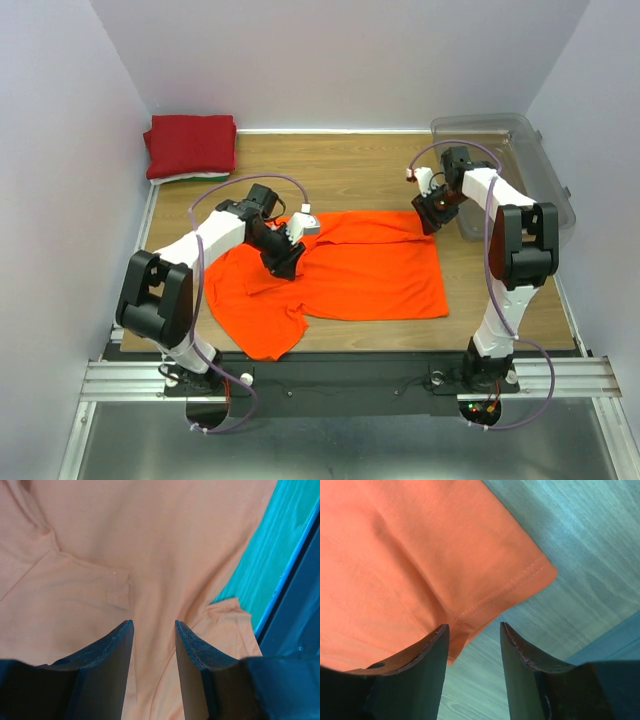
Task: Fold and stack the t-shirts
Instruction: Fold the tshirt
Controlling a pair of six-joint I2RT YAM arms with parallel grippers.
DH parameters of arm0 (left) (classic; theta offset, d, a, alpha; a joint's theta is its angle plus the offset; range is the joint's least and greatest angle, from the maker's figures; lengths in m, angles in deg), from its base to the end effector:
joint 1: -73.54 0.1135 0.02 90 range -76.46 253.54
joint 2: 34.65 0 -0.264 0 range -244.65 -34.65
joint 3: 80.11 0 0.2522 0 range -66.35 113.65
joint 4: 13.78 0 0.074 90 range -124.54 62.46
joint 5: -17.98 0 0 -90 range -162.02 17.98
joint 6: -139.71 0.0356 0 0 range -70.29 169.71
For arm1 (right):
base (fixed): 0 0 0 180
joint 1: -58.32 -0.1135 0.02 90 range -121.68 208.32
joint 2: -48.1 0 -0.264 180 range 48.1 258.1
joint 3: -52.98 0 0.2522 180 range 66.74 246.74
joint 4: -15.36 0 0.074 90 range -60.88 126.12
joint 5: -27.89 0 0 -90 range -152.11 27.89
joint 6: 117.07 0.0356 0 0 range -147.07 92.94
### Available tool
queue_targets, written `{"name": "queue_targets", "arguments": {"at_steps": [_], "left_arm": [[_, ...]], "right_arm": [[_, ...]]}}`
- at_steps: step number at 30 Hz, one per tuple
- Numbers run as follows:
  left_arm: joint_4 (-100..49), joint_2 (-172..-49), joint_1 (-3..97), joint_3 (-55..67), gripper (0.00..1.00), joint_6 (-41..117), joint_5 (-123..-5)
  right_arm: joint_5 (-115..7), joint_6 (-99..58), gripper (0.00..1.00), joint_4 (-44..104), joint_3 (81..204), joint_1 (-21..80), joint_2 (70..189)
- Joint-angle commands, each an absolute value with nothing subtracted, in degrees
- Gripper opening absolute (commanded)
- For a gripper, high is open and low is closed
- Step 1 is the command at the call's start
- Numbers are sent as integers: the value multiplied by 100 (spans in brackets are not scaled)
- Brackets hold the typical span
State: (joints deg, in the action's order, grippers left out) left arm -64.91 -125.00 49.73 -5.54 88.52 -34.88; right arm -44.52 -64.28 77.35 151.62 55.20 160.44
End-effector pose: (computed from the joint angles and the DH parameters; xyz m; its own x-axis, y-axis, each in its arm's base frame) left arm 0.2699 -0.1426 0.2147 -0.3183 0.6866 -0.6537 0.9470 0.2611 -0.1870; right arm 0.3909 0.0321 0.1934 -0.6941 -0.6152 -0.3739 -0.6858 0.7229 0.0837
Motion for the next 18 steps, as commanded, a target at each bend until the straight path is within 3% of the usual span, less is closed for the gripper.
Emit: {"name": "queue_targets", "arguments": {"at_steps": [1, 11, 18], "left_arm": [[-6709, -12096, 5226, -334, 50, 8953, -3625], [-5910, -12694, 7107, 140, 51, 8189, -4055], [-5689, -13124, 8039, 720, 56, 7845, -4012]], "right_arm": [[-4382, -6459, 49, 7913, 15297, 5419, 15875], [-5208, -6741, 48, 7685, 14673, 5384, 16043], [-4709, -6451, 53, 7685, 15199, 5384, 15692]]}}
